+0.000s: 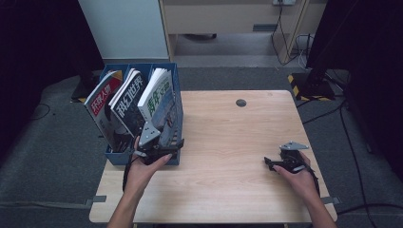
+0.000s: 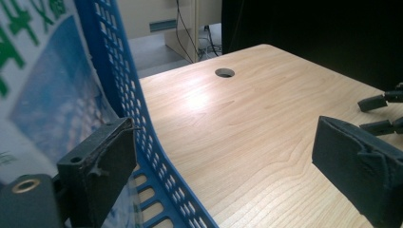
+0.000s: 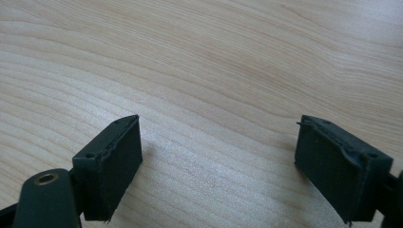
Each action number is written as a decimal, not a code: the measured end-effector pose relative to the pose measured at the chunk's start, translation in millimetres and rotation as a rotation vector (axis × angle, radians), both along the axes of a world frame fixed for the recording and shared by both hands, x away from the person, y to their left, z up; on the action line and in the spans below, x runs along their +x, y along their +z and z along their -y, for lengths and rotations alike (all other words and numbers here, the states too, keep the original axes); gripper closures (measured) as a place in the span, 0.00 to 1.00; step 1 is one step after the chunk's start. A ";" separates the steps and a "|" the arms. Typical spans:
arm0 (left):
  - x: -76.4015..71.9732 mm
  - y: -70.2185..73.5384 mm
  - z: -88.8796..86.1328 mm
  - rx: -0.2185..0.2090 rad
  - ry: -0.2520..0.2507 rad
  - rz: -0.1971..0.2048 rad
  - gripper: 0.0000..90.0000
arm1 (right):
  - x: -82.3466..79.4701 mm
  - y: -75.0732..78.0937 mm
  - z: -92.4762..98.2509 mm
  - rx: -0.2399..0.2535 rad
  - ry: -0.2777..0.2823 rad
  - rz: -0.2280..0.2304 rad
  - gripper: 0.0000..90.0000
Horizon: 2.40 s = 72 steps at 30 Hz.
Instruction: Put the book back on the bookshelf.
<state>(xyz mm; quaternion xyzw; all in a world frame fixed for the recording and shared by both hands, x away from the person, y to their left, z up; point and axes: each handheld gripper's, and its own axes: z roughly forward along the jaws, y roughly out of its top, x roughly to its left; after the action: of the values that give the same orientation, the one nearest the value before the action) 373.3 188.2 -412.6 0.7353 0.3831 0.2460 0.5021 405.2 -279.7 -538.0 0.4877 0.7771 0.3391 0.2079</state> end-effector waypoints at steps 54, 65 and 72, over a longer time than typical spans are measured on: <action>48.3 -41.4 132.1 0.170 -0.194 -0.162 0.05 | 0.1 -0.2 -1.2 0.000 -0.008 0.001 0.17; 52.1 -75.5 156.1 0.208 -0.234 -0.233 0.05 | 0.1 -0.2 -1.2 0.000 -0.008 0.001 0.17; 55.1 -96.1 163.9 0.251 -0.223 -0.277 0.05 | 0.0 -0.2 -1.4 0.002 -0.008 -0.001 0.17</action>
<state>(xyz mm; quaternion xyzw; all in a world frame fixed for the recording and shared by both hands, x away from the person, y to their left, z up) 428.4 24.2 -508.7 0.8565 0.3312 0.1315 0.3734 405.2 -278.3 -538.3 0.4914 0.7747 0.3389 0.2085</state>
